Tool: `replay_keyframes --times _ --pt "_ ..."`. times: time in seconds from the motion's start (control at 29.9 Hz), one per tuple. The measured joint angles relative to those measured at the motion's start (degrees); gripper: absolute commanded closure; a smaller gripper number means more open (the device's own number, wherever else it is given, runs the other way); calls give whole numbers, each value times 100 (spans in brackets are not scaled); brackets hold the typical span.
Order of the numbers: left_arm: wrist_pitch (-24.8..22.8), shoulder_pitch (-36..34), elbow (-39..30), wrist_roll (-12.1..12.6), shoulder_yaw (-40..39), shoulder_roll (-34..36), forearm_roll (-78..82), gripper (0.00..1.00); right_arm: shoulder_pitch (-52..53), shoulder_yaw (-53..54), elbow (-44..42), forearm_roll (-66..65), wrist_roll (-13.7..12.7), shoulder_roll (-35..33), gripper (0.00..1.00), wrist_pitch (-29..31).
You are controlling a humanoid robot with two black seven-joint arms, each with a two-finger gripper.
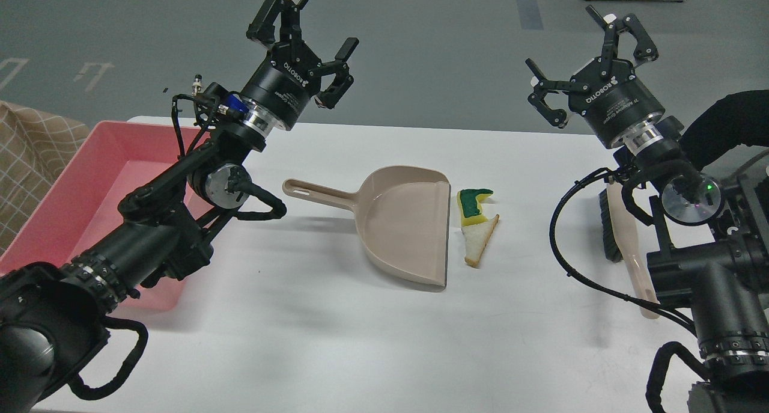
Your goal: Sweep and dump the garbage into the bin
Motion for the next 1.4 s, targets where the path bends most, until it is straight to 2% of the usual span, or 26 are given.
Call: replay_keyframes --times 1.4 --pt "-16 -1 2 3 0 -81 -7 2 4 -1 2 -1 2 0 0 0"
